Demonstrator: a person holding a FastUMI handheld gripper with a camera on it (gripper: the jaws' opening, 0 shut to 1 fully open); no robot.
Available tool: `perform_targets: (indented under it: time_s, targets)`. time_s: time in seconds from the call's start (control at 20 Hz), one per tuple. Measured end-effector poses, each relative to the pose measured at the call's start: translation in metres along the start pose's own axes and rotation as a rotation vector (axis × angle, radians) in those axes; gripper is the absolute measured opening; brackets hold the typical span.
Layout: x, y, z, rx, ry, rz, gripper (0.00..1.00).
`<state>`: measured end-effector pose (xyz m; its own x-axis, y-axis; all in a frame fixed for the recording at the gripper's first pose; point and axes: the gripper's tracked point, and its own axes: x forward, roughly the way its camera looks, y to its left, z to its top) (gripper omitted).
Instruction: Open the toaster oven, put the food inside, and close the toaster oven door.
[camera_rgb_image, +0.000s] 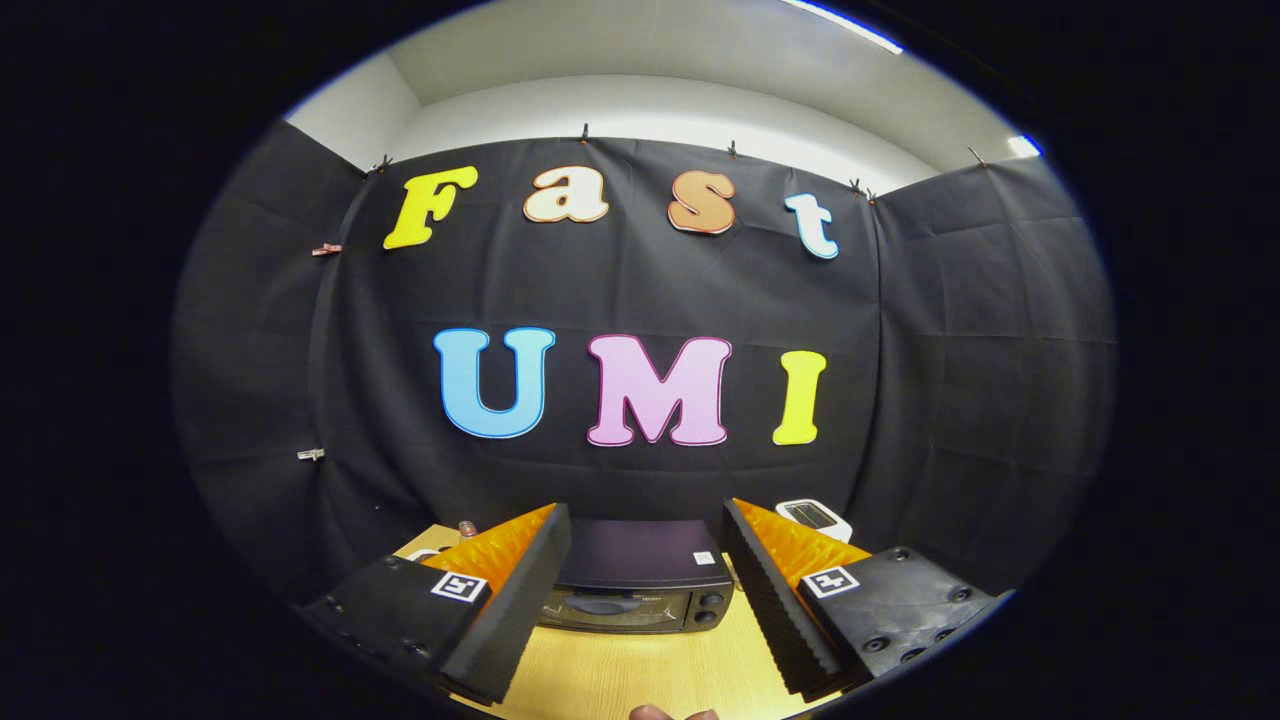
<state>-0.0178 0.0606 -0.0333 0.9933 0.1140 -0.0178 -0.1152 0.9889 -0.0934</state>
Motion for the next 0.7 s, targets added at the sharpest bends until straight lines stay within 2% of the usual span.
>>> perform_targets:
  time_s: [0.7]
  targets:
    - [0.003,0.002,0.011,-0.010,-0.035,0.004,0.98]
